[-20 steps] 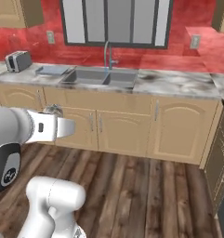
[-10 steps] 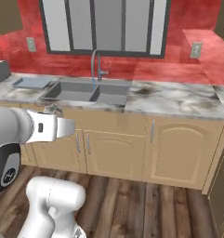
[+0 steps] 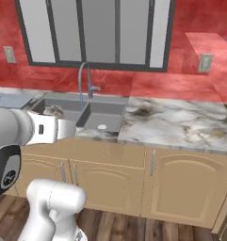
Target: Take the fish out of the fridge, briefly rinse it in the sink, and place it on the tray next to the sink.
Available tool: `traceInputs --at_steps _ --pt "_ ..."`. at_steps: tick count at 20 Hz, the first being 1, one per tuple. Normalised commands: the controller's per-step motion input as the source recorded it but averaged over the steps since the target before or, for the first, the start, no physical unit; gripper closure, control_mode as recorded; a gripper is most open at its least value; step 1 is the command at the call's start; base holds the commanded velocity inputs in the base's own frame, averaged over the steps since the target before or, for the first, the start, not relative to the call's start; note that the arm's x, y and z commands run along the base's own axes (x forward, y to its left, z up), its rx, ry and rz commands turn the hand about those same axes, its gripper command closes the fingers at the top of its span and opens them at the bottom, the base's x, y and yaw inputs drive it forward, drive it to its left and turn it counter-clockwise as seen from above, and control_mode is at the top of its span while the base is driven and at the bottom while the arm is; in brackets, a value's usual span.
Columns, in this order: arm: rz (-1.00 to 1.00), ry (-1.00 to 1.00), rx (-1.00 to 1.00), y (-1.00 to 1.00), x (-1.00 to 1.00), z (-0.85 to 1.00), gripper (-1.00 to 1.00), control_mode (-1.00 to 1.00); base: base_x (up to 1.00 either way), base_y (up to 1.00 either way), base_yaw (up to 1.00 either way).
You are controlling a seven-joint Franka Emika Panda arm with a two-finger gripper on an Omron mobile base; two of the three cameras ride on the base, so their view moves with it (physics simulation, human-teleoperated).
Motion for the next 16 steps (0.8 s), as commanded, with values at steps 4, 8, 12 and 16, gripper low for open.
traceInputs --at_steps 4,8,12,16 --pt "0.0 0.0 0.0 0.0 0.0 0.0 1.0 1.0 0.51 0.0 -0.01" --pt "0.0 0.0 0.0 0.0 0.0 0.0 1.0 1.0 0.4 0.0 0.0" --pt "0.0 0.0 0.0 0.0 0.0 0.0 1.0 1.0 0.5 0.0 0.0" --pt "0.0 0.0 0.0 0.0 0.0 0.0 1.0 1.0 0.45 0.0 0.0"
